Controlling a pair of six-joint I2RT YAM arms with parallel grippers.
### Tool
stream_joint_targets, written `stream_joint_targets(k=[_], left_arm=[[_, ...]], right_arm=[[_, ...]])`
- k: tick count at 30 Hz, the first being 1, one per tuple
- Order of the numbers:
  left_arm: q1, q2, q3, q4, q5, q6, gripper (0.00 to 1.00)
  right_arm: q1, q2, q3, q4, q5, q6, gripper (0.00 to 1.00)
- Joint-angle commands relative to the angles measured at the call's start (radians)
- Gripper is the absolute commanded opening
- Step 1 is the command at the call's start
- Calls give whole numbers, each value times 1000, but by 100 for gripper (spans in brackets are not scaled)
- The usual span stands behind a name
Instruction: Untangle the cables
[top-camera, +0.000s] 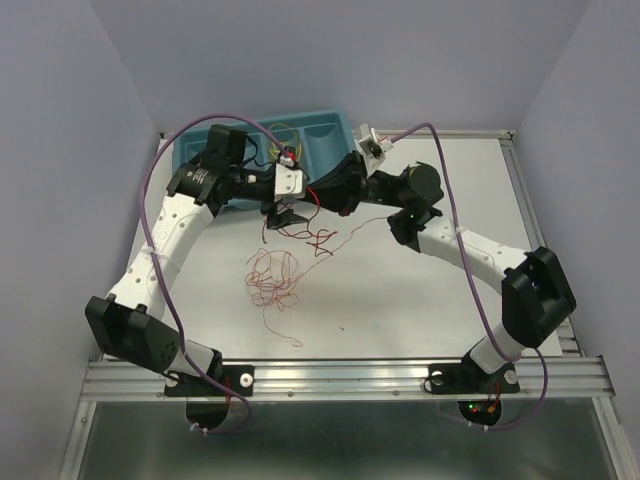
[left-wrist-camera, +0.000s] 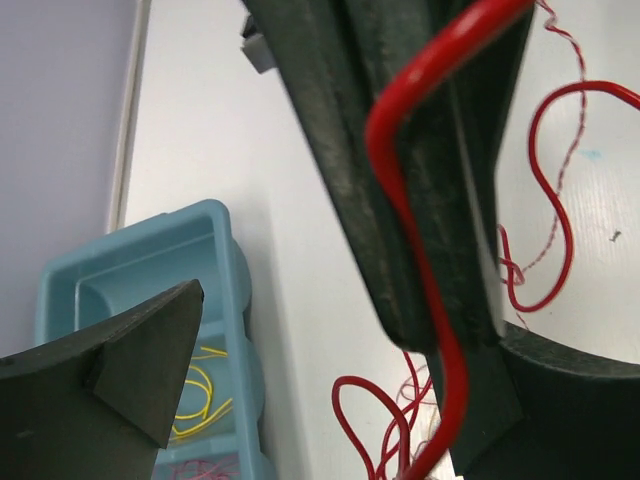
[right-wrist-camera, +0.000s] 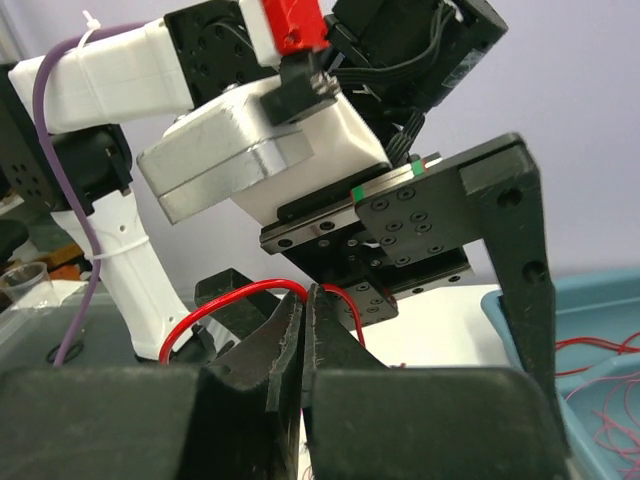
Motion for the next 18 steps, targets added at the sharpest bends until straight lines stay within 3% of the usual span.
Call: stream_joint_targets(k=[1,7,12,18], left_arm=[[4,-19,33,-172,55,142,99],[6,-22,54,-341,112,276,99],[1,-8,2,-343,212,298,99],[-34,61,13,-427,225,355,99]], right_arm=[[-4,-15,37,-4,-45,-29,1],[-5,-38,12,-2,-49,-88,1],[-5,-56,-25,15,11,-174,1],[-4,-13,-2,52,10,-171,1]])
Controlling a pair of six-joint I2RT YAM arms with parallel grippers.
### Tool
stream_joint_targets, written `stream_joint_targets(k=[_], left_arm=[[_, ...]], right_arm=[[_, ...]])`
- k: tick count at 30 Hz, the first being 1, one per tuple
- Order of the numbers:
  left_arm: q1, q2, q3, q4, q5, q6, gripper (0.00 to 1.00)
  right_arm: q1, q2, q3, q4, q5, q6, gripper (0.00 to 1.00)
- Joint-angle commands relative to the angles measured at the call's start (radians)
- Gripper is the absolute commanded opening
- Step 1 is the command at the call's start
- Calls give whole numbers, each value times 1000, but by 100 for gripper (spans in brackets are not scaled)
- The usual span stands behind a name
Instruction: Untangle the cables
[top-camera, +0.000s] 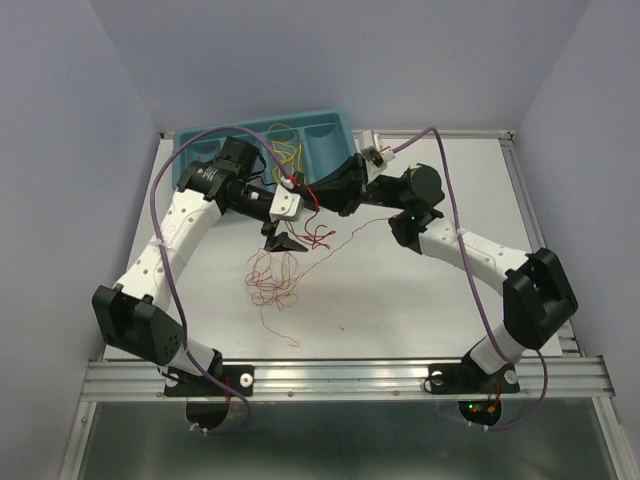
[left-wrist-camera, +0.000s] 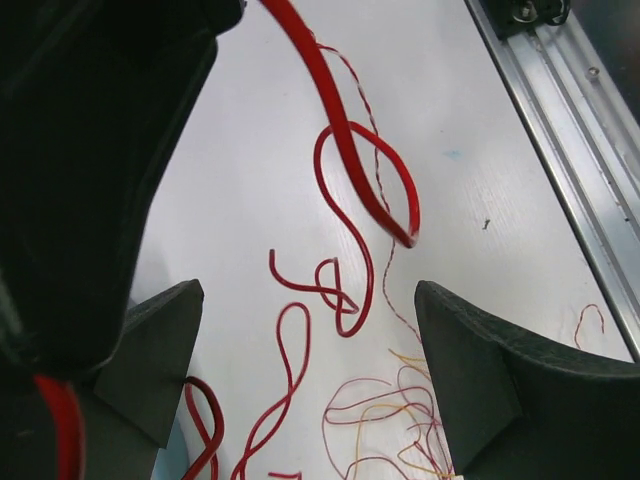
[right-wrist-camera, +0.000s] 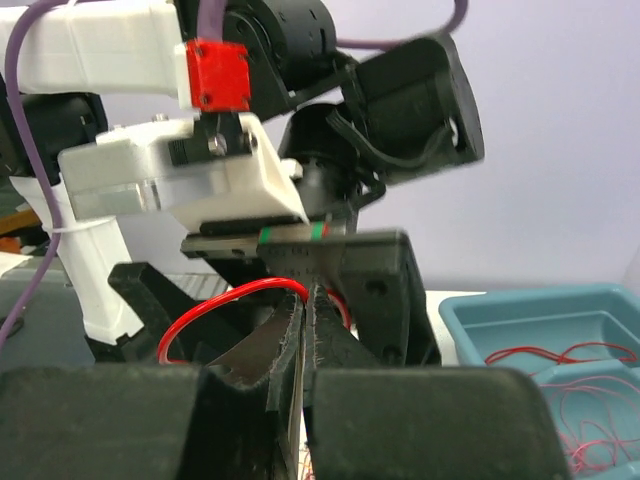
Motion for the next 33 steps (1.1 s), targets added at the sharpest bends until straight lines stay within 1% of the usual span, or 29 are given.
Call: stream_joint_targets(k=[1,4,6,7,8,10,11,12,13,14,15,16,19,21,22,23,24,26,27,29,30,33], left_arm=[[-19,49,8,-90,71,62,99],[-21,71,-14,-53,103,51,99],[-22,83,-30,-22,107,30,99],[-21,84,-38,39,111,-31,99],[-22,83,-50,80,111,-67,93],[-21,71,-87,229,112,-157,79],[-22,62,-104,295,108,-287,61],[-22,43,-141,415,104,-343,51],[-21,32,-159,470,92,-434,32],[-22,10,-176,513,85,-464,26],[-22,0,-202,566,77,-481,22],[-22,-7,-213,581,65,-500,12],[-22,-31,-242,647,33,-552,0],[-22,-37,-254,697,11,-615,0],[-22,-37,-254,710,-24,-636,0],[-19,-37,-253,716,-41,-652,0],[-13,-35,-250,722,-56,-682,0],[2,-40,-245,746,-93,-717,0],[12,-49,-241,748,-92,-724,0],[53,-64,-236,756,-75,-751,0],[65,-78,-235,765,-77,-780,0],[122,-101,-204,797,-87,-871,0]], right_arm=[[-4,2,22,62,23,-23,1],[-2,22,14,130,58,0,1],[-2,30,-7,208,102,28,0],[-4,31,-15,242,130,34,1],[-4,31,-21,256,136,43,0],[-4,36,-29,276,141,57,1],[-2,34,-33,289,155,60,1],[-4,34,-41,299,159,64,1],[-2,33,-49,324,162,69,0],[-2,31,-55,334,175,75,1],[-2,30,-65,337,179,75,1],[-4,25,-67,338,185,74,0],[-2,17,-82,339,204,75,1],[-2,8,-95,339,231,72,14],[-2,1,-104,338,241,69,21],[-2,-4,-130,338,273,61,27],[-4,-24,-145,337,296,54,40],[-4,-45,-188,337,349,40,56],[-4,-58,-234,337,415,19,66],[-4,-91,-271,335,475,-4,73],[-2,-98,-303,332,533,-29,77],[-6,-124,-335,311,618,-72,80]])
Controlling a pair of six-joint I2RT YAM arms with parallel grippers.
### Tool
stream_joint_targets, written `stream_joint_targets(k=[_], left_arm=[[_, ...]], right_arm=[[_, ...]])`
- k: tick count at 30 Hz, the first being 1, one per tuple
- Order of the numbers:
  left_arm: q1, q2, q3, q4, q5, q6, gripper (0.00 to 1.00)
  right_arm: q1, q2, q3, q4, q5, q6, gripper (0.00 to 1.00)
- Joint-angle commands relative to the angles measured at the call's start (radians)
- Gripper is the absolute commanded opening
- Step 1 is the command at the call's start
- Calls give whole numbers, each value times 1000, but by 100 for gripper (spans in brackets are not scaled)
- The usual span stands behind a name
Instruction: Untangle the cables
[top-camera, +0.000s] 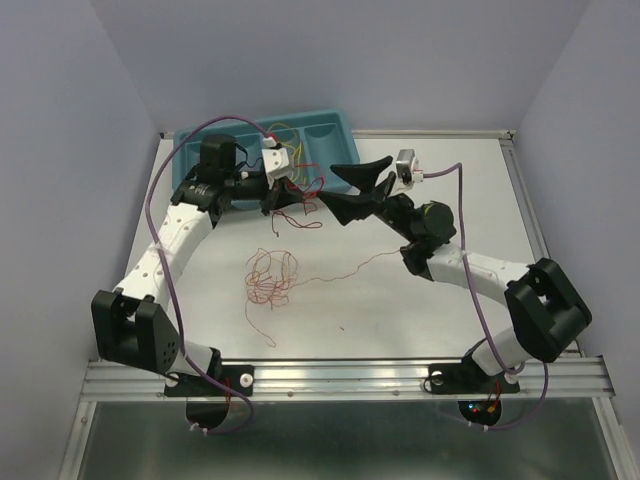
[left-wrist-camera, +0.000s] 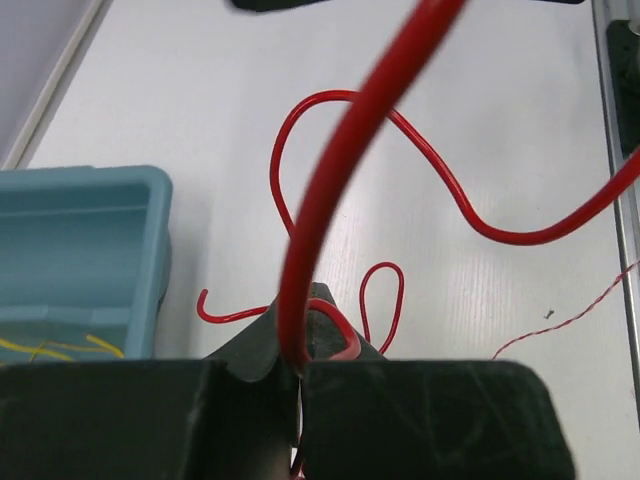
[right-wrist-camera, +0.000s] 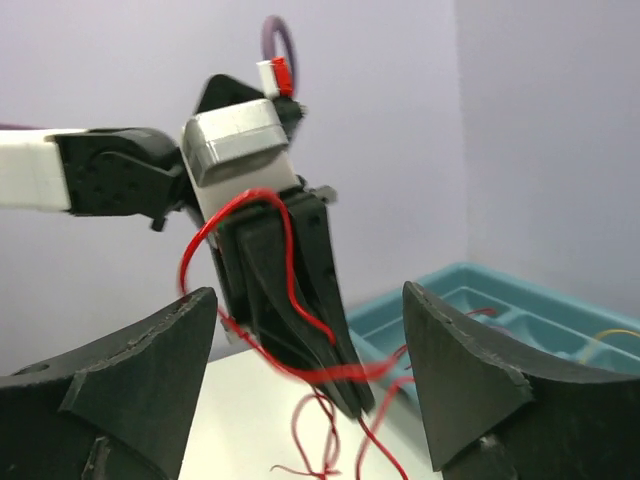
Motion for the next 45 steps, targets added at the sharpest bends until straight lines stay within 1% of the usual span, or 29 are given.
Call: stream_joint_targets(k=[1,4,5,8,9,11,12,14,16,17,18,20,21,25,28,29,31,33,34,36,37,38,42,43,45], left_arm=[[81,-83,52,87,-32,-189,0],[147,-94,94,94,-84,-241,0],[193,-97,100,99,-166,-261,0],[276,-102,117,114,-265,-292,0],[346,-86,122,122,-268,-304,0],[396,-57,152,128,-273,-309,0],[440,-21,161,136,-278,-309,0],[465,24,187,174,-320,-315,0],[485,105,229,196,-345,-303,0],[483,133,244,203,-362,-304,0],[485,194,261,209,-382,-301,0],[485,257,325,223,-411,-297,0],[485,323,348,228,-426,-303,0],[483,472,485,248,-463,-324,0],[483,549,529,287,-558,-329,0],[483,562,533,294,-625,-326,0],[485,595,537,295,-669,-317,0],[479,618,549,257,-682,-298,0],[468,647,574,199,-710,-275,0],[454,677,600,138,-735,-254,0],[442,711,638,68,-762,-228,0],[440,730,660,36,-776,-225,0],[439,754,669,4,-828,-231,0],[440,757,668,-7,-830,-229,3],[440,759,672,-21,-828,-226,4]], right_arm=[[1,-61,-41,36,185,-85,80],[1,-72,-50,16,246,-99,81],[1,-78,-52,0,264,-99,82],[1,-87,-55,-33,313,-110,82],[-1,-93,-56,-40,329,-116,82],[-1,-100,-58,-49,333,-119,82],[-1,-107,-61,-52,334,-119,82],[1,-109,-61,-60,329,-118,82],[-1,-109,-59,-66,321,-116,82],[-1,-109,-59,-67,318,-118,82],[-1,-109,-58,-69,318,-119,82],[1,-107,-56,-73,318,-119,82],[-1,-106,-56,-74,317,-119,82],[-1,-106,-55,-78,309,-118,82],[-1,-106,-55,-78,304,-116,82],[1,-106,-55,-80,304,-116,82],[-1,-106,-53,-81,303,-115,81],[-1,-107,-53,-83,304,-115,81],[-1,-107,-52,-86,304,-115,81],[1,-107,-49,-89,306,-112,81],[1,-106,-47,-90,304,-112,81],[-1,-104,-46,-92,303,-108,81],[1,-101,-44,-95,300,-101,81],[1,-101,-43,-97,300,-101,81],[1,-101,-44,-97,303,-99,81]])
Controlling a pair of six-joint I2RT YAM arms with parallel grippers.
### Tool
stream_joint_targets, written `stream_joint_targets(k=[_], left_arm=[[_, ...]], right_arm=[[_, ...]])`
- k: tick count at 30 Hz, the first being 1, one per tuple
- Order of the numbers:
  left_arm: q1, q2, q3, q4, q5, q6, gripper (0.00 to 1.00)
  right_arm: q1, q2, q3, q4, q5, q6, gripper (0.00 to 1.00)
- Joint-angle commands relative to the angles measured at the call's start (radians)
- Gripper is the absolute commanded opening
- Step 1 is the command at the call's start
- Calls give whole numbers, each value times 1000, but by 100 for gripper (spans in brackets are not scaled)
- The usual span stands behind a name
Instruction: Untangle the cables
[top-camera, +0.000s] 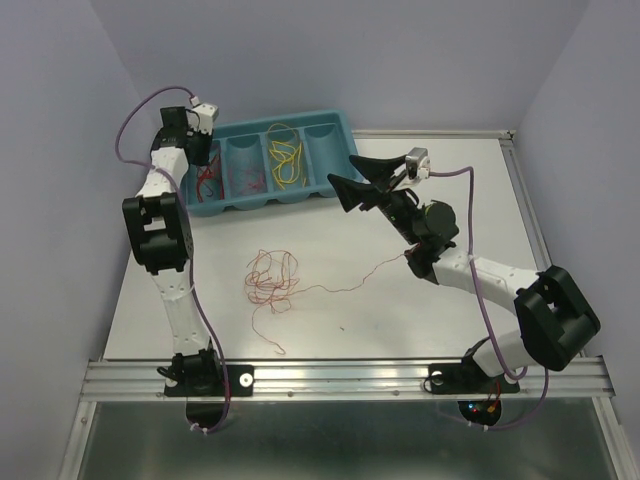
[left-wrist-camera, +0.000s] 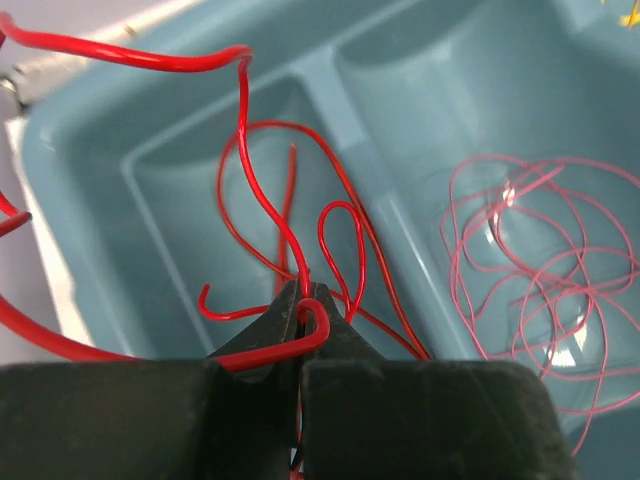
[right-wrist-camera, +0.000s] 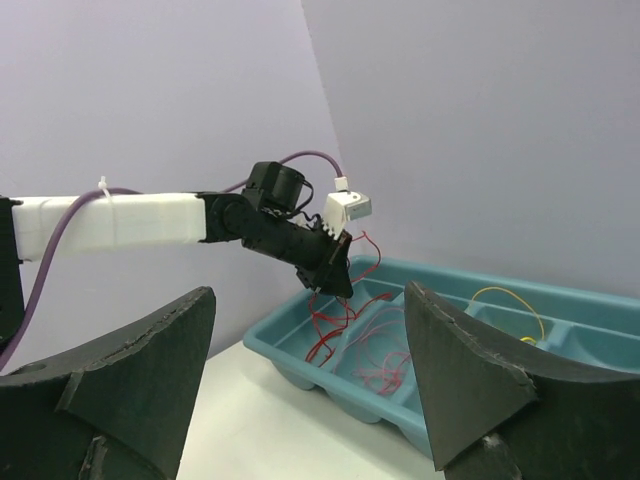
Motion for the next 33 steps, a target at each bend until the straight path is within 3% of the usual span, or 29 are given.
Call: stream_joint_targets(k=[1,6,7,8,11,18,22,26,33], left_arm=[[6,-20,33,-53,-51,18,7],[6,-55,-2,-58,-74,30,23],[6,-63,-15,-58,-74,32,27],[6,-72,-21,-60,-73,38,39],[6,-104,-41,-52,-71,41,52],[6,-216,-90,-55,-83,53,59],[-24,-406,-235,-43,2,130,66],[-124,-609,-422,-40,132,231,81],[-394,-934,-722,-46,300,435,92]], right_arm=[[0,-28,-2,18,5,3,81],[1,-21,3,15,0,6,81],[0,-21,4,15,0,8,81],[1,-20,9,14,2,8,81],[1,-11,19,5,-3,14,80],[0,-5,88,-152,12,28,80],[1,2,160,-321,83,28,78],[1,9,170,-325,97,29,78],[1,43,194,-333,92,52,78]])
